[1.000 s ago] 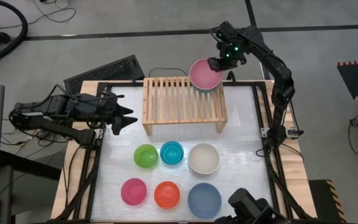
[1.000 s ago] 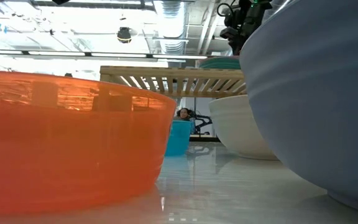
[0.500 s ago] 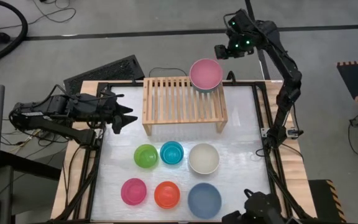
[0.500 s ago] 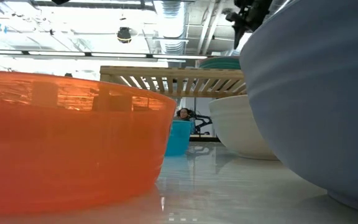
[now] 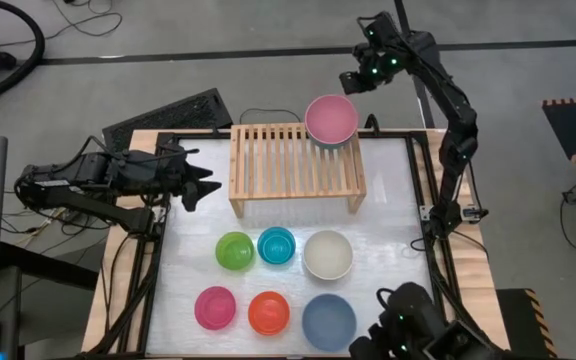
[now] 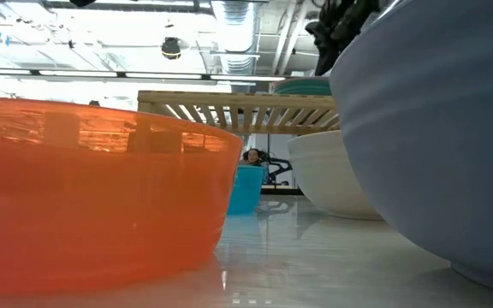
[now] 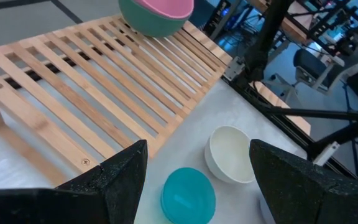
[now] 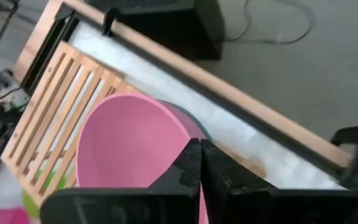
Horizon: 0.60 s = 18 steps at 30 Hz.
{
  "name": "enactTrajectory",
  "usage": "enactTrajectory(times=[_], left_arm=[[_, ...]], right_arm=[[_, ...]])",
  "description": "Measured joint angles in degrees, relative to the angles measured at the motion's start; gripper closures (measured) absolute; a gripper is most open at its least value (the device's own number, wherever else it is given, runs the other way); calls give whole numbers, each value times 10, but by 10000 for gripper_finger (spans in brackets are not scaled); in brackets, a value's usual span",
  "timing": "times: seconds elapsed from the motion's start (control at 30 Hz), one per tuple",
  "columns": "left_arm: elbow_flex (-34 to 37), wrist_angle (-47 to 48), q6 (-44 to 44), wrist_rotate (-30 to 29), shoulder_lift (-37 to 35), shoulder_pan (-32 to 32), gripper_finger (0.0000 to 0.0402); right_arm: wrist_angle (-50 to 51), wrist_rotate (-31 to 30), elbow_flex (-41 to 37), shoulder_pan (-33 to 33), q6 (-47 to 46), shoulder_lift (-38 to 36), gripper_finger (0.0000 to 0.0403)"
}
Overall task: Place and stack bowls onto a shelf
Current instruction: Stack the large pink bowl on top of the large dark blue bowl on the shelf
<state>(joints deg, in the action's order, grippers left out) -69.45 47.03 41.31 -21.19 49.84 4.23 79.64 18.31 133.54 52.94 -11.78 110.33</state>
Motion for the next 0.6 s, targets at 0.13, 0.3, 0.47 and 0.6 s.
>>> enactTrajectory(times=[0.13,0.3,0.47,0.6], left_arm=[[0,0,6,-7,0,-2,136],[0,0,16,-7,0,-12,136],[0,0,15,-7,0,-22,136],[0,0,15,-7,0,-26,136]], right_arm=[[-5,21,-1,3,16,13,385],[-6,27,0,4,28,16,385],[-2,26,0,14,28,16,385],[-3,26,0,16,29,16,385]])
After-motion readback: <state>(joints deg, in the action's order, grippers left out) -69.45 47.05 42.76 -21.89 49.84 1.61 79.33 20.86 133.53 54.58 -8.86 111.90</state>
